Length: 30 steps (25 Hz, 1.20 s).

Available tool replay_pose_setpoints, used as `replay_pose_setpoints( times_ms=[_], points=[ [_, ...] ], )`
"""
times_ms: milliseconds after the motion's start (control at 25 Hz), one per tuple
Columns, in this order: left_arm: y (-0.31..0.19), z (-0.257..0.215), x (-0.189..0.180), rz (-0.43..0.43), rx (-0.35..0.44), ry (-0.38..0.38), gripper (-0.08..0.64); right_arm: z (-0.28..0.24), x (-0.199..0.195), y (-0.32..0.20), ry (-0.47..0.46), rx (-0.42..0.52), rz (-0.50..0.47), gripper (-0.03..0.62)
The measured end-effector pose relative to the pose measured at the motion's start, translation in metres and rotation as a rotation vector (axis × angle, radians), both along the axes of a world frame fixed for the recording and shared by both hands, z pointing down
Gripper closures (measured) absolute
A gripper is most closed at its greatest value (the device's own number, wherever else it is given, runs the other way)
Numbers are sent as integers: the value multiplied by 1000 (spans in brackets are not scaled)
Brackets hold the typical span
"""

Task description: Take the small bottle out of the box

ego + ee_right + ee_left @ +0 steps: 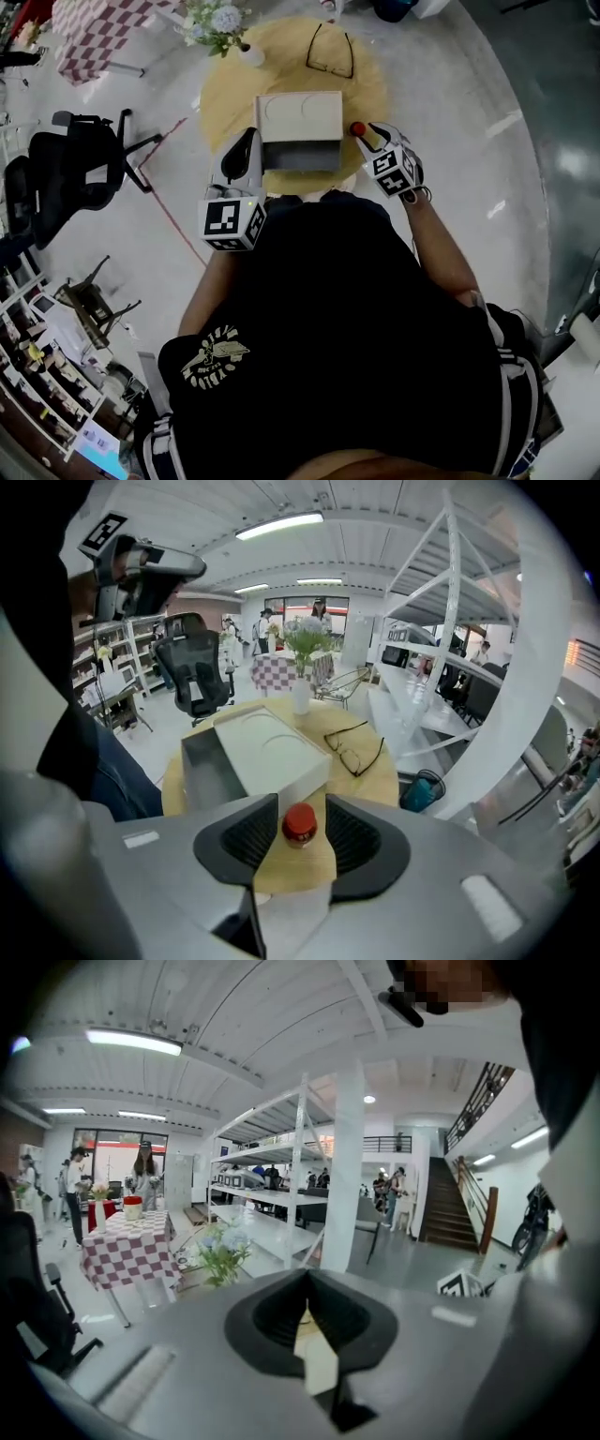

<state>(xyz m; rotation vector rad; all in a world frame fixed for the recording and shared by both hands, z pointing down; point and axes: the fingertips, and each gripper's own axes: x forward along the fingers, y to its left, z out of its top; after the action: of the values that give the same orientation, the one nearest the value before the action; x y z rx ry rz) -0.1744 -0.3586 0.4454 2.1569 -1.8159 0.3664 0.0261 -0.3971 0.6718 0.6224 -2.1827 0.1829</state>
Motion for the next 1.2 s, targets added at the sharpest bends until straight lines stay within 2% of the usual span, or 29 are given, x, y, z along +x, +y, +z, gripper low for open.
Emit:
replay_pose_setpoints(
  times_ms=[280,480,640,800,1000,1200],
  points=[
    [32,2,-15,-139,-32,-55,560,59,-7,-7,60,-81,-83,436],
    [46,5,-35,-179,-32,-60,560,70,-22,-8,67,-60,-67,440],
    [38,8,-35,-120,-15,-34,560,53,-16,-9,62,-65,1,441],
    [25,1,-45,-29,16,1,560,0,-15,1,15,-62,93,442],
    [16,-4,-63,59,29,37,560,-64,-33,18,-46,-29,156,442],
    [11,-4,-81,127,45,71,560,-86,-63,38,-83,-26,194,442]
  ],
)
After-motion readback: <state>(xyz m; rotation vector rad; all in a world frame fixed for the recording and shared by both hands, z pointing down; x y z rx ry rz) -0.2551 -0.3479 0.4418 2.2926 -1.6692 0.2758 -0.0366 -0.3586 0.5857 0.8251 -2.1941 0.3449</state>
